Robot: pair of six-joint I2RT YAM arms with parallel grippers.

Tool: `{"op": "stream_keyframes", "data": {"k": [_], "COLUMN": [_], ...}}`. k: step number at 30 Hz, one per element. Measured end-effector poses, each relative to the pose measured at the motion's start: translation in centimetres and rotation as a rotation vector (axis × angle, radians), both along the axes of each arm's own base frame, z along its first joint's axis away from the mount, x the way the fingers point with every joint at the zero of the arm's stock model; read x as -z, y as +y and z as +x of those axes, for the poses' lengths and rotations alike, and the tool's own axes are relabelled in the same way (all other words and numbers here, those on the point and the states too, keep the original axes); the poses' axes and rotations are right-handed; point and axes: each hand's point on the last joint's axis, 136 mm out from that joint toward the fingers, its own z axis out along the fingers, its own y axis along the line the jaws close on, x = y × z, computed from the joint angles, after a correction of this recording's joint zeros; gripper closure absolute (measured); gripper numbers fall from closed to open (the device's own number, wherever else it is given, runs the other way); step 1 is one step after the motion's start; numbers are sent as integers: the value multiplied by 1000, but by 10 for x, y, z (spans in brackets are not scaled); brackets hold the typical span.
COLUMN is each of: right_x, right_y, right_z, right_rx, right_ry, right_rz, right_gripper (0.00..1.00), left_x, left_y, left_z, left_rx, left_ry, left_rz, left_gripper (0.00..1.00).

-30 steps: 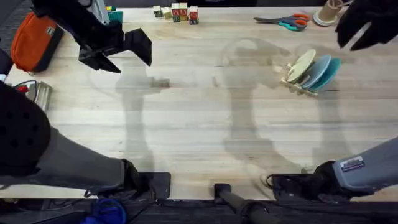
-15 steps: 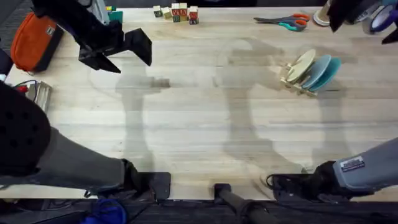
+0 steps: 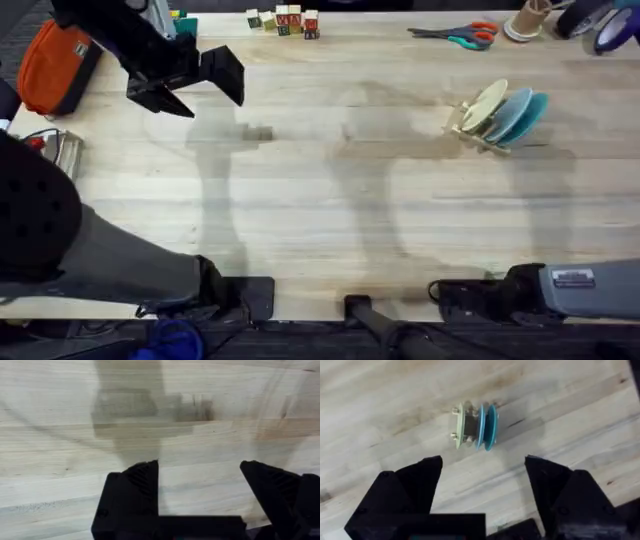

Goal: Pick up the plates from the table one by one and place each into a slot on the dish rack.

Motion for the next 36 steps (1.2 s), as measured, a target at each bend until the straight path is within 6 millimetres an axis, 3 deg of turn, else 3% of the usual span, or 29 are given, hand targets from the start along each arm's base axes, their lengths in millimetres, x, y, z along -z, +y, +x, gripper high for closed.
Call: {"op": "stream_keyframes", "data": {"k": [5,6,7,12,17,23,36], "right_x": [-46,-66,-70,-70,-45,3,49], "right_y": [3,2,0,-4,-1,10,37], "right_z": [-43,-75,-87,-140,-167,-166,-118], "right_rx": [-39,-44,-39,-14,-24,-92,-272], "right_ry": [-163,-248,-269,-320,-288,-208,-342], "right_rz": [-40,-69,-80,-130,-139,-89,8], "right_gripper": [7,7,6,8,8,8,7], "left_x": [0,0,0,0,0,0,0], "left_y": [0,0,0,0,0,0,0], "left_z": [0,0,0,0,0,0,0], "left_rx": [0,0,0,0,0,0,0], "left_ry": [0,0,0,0,0,0,0], "left_rz": [0,0,0,0,0,0,0], "left_gripper": [6,6,6,6,6,6,6]}}
